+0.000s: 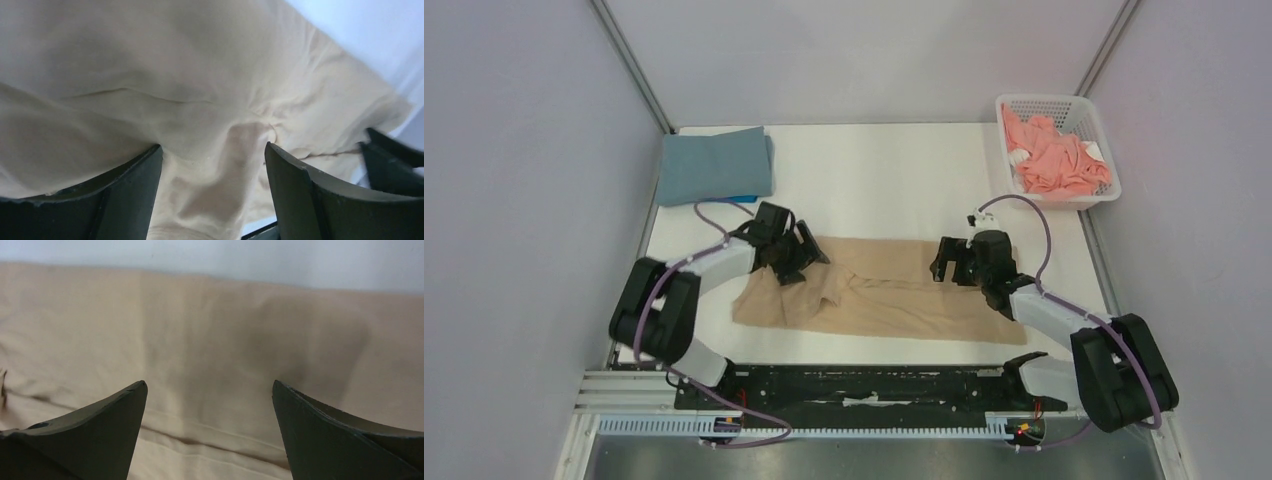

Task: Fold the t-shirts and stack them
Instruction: Rotate the tshirt 90 degrees

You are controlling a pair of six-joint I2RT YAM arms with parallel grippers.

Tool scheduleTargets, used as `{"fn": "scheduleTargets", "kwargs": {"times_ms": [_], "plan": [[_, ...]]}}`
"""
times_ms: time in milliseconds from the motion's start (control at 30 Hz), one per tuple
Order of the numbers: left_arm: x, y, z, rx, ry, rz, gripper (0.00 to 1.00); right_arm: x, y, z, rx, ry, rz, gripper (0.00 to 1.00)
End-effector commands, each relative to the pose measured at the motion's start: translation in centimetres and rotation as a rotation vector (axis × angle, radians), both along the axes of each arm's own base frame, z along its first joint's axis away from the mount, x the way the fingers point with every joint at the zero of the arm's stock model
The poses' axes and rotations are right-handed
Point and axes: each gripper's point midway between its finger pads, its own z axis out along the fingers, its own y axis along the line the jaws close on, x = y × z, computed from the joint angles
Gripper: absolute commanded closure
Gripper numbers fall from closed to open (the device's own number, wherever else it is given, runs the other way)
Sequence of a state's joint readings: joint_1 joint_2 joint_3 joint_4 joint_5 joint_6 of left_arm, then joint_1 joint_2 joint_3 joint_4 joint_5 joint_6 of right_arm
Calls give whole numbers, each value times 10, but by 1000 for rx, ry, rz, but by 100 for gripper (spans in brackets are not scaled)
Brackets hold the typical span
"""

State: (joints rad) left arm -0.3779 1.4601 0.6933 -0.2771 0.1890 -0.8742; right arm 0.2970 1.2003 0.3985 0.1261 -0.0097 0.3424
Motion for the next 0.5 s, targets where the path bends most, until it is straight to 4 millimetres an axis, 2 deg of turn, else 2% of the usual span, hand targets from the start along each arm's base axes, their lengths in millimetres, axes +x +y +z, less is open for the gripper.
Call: {"fn": "scheduleTargets", "kwargs": {"times_ms": [0, 33, 67, 133, 167, 200, 233, 267, 300, 367, 400, 433, 467], "plan": [[78, -40, -22, -77, -26, -7, 17, 3, 8, -1, 56, 8, -11, 2], [99, -54, -23, -107, -16, -14, 17, -3, 9, -5, 60, 44, -16, 2], [116, -69, -27, -144, -3, -19, 17, -14, 17, -10, 62, 65, 22, 2], [164, -99, -19, -207, -25, 14, 17, -34, 32, -16, 70, 88, 75, 2], [182, -109, -23, -218, -20, 31, 17, -45, 41, -18, 81, 100, 118, 2], [211, -123, -12, -237, -53, 38, 17, -54, 47, -20, 88, 114, 142, 2], [229, -131, -18, -232, -54, 40, 17, -64, 53, -21, 99, 130, 173, 2], [255, -143, -6, -244, -85, 39, 16, -74, 58, -22, 114, 143, 208, 2], [279, -153, -4, -258, -109, 47, 16, -85, 65, -22, 131, 157, 256, 2], [317, -169, -7, -311, -152, 74, 16, -106, 82, -20, 168, 168, 379, 2], [329, -177, -15, -362, -145, 107, 16, -118, 92, -18, 187, 179, 469, 2], [346, -188, -5, -455, -187, 122, 16, -128, 100, -16, 200, 191, 539, 2], [356, -196, -9, -531, -210, 136, 16, -139, 108, -15, 207, 200, 625, 2]]}}
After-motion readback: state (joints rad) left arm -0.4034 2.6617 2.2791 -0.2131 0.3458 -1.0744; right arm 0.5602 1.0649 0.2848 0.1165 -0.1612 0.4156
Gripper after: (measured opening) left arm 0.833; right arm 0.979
